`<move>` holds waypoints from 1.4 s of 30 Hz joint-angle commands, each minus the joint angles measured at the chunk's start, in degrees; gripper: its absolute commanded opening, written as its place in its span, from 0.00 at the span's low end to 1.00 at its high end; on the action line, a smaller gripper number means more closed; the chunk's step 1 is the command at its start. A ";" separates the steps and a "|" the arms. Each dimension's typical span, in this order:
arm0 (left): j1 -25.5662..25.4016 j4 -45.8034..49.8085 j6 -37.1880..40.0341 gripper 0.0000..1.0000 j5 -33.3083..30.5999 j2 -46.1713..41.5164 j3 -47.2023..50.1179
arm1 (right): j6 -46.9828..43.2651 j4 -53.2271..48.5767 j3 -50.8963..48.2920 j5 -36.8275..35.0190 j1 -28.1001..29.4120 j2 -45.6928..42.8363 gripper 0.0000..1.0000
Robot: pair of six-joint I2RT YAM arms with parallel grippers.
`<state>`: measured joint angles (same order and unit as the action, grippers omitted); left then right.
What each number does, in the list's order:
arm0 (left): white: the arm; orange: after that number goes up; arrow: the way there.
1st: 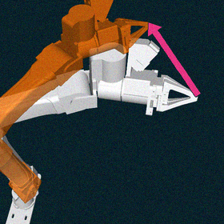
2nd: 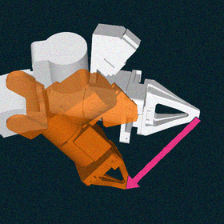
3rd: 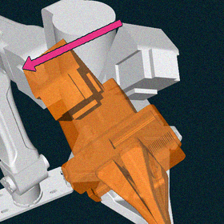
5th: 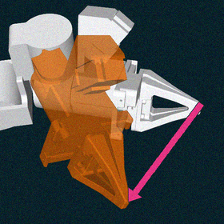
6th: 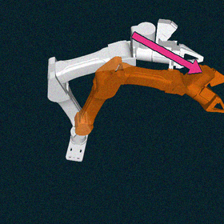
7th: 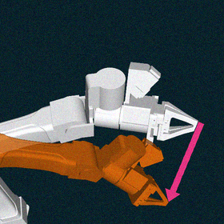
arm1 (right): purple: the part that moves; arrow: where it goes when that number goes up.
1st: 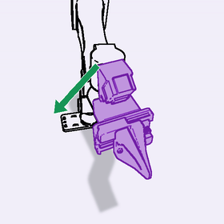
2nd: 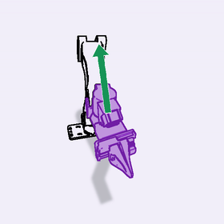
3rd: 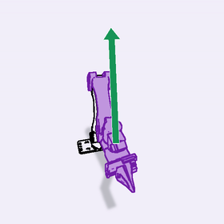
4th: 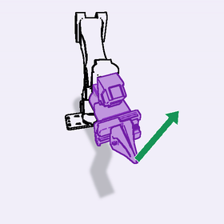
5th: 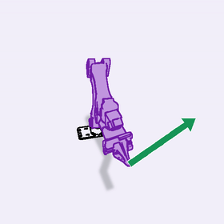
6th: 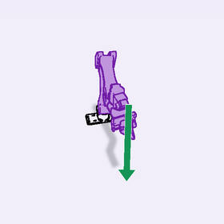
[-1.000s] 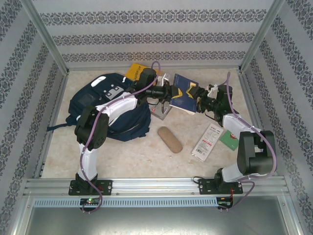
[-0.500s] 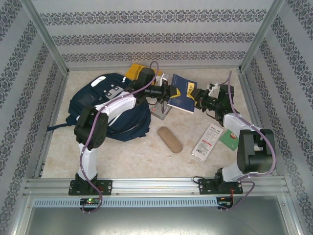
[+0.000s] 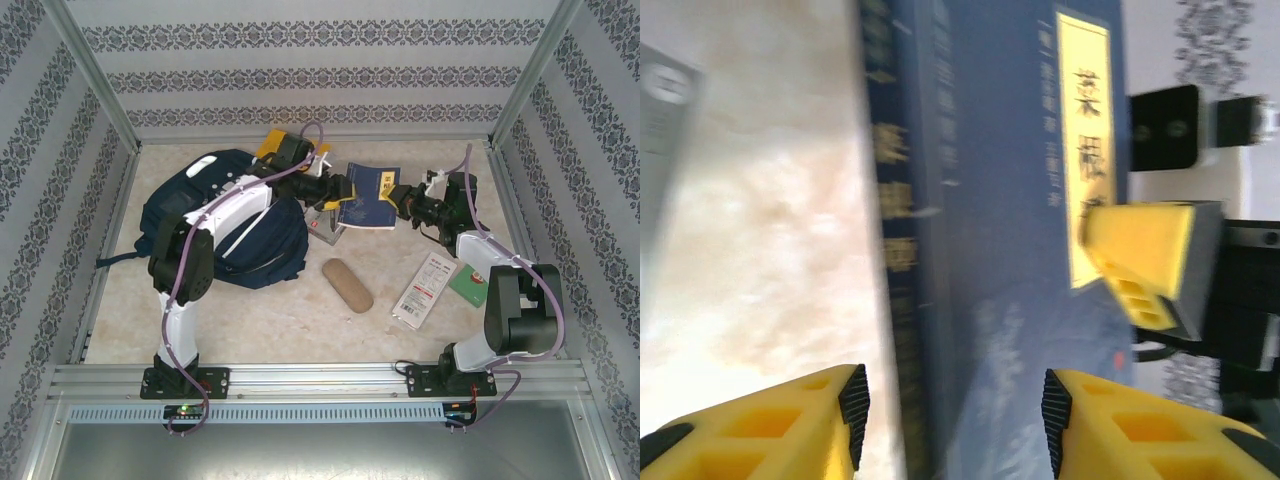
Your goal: Pack books, pencil case, and school supplies into a backpack
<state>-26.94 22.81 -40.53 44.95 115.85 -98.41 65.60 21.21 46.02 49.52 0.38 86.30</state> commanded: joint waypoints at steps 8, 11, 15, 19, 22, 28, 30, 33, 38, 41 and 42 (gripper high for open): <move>5.97 28.90 25.94 0.54 -32.56 -6.54 -0.62 | -4.67 -2.06 3.63 -3.02 5.77 1.37 0.00; 5.99 29.65 28.96 0.54 -39.07 -7.96 2.42 | -4.67 -1.78 4.14 -3.29 7.05 2.56 0.00; 5.96 28.83 31.38 0.53 -42.56 -8.98 5.98 | -4.14 -1.16 4.51 -3.57 8.07 3.82 0.00; 5.60 27.70 32.61 0.54 -43.81 -8.53 8.44 | -3.95 -0.95 4.95 -3.55 8.74 4.79 0.00; 5.10 27.24 33.38 0.54 -44.69 -7.28 9.18 | -3.82 -0.85 5.20 -3.54 9.01 5.18 0.00; 3.34 26.56 34.73 0.58 -47.94 -5.49 9.75 | -3.52 -0.77 5.40 -3.55 9.28 5.76 0.00; 2.79 26.12 35.16 0.62 -48.15 -5.21 10.07 | -3.55 -0.73 5.35 -3.55 9.28 6.06 0.00; 2.02 26.04 36.00 0.66 -50.31 -4.22 10.32 | -3.37 -0.56 5.22 -3.63 9.40 6.38 0.00; 1.01 25.78 36.27 0.57 -53.40 -2.44 10.69 | -2.95 -0.12 5.26 -3.46 9.63 6.94 0.00; 0.51 25.96 36.34 0.31 -54.94 -1.60 10.44 | -2.99 -0.12 5.56 -3.46 9.85 7.32 0.00; 0.40 25.88 36.07 0.21 -54.90 -1.76 10.45 | -2.91 -0.12 5.67 -3.46 9.98 7.52 0.00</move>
<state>-26.00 48.27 -4.93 -6.11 113.23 -88.62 62.65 18.41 49.76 45.84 9.87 93.30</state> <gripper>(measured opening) 0.281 0.105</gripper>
